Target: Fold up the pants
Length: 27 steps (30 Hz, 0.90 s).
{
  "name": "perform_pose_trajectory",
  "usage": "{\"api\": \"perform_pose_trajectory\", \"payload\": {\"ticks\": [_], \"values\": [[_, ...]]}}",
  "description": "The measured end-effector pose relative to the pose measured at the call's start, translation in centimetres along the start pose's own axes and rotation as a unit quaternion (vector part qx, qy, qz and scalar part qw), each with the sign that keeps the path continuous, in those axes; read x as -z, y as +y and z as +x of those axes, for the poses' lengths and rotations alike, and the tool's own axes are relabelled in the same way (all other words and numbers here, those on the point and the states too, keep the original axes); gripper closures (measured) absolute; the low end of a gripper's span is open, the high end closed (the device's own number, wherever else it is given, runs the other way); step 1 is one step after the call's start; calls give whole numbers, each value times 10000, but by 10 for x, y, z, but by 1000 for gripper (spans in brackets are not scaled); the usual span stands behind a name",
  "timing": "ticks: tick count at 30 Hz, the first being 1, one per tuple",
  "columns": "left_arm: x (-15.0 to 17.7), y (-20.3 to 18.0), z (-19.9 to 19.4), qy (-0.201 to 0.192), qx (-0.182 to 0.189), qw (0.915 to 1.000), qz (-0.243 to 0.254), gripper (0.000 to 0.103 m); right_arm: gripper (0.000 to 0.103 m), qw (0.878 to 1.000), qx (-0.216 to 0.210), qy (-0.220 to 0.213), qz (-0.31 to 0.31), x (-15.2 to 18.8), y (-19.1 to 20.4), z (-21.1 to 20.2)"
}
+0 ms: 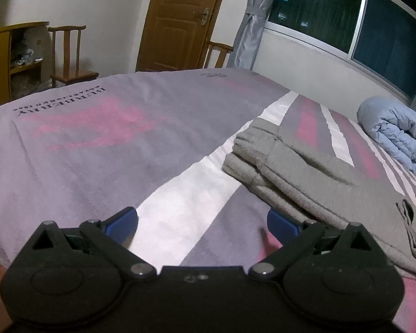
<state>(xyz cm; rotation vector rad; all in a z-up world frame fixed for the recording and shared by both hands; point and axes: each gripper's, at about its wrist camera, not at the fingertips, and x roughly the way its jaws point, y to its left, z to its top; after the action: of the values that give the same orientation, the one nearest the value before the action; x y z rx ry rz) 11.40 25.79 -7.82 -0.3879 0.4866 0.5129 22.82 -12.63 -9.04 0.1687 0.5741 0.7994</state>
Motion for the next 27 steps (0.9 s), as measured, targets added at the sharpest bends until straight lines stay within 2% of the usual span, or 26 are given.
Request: {"api": "perform_pose_trajectory", "payload": {"ticks": [3,6,11,12,14,15,17,18,20,22,24,26,27], "values": [[0,0,2,16,-19,10000,-14,9,66,9995,97,57,-308,3,3,1],[0,-3,2,15,3,10000,-1,9,89,9996,95,115,-260,5,2,2],[1,-4,1,8,-5,10000,32,9,90,9988,-394,-98,-285,3,9,-15],[2,-5,2,13,-27,10000,38,9,90,9986,-393,-21,-341,5,10,-13],[2,-7,3,36,-40,10000,44,9,89,9976,-378,448,-362,11,7,2],[2,-9,4,51,-22,10000,71,9,88,9979,-384,403,-332,12,5,3],[0,-11,3,39,35,9999,138,9,79,9984,-456,299,-176,8,3,-3],[-1,-12,2,39,46,9999,158,9,74,9985,-543,116,-39,7,1,-10],[-2,-11,3,49,50,9999,139,9,74,9980,-550,-251,186,3,-5,-26],[-3,-9,3,31,48,9999,106,9,75,9964,-320,-592,514,-1,-21,-45],[-3,-8,4,38,20,9999,105,9,75,9919,239,-930,827,-6,-47,-69],[-3,-8,6,42,9,10000,86,9,75,9859,843,-1052,988,-11,-72,-91],[-3,-9,7,46,-1,9999,92,9,75,9836,996,-1047,1080,-12,-86,-101]]}}
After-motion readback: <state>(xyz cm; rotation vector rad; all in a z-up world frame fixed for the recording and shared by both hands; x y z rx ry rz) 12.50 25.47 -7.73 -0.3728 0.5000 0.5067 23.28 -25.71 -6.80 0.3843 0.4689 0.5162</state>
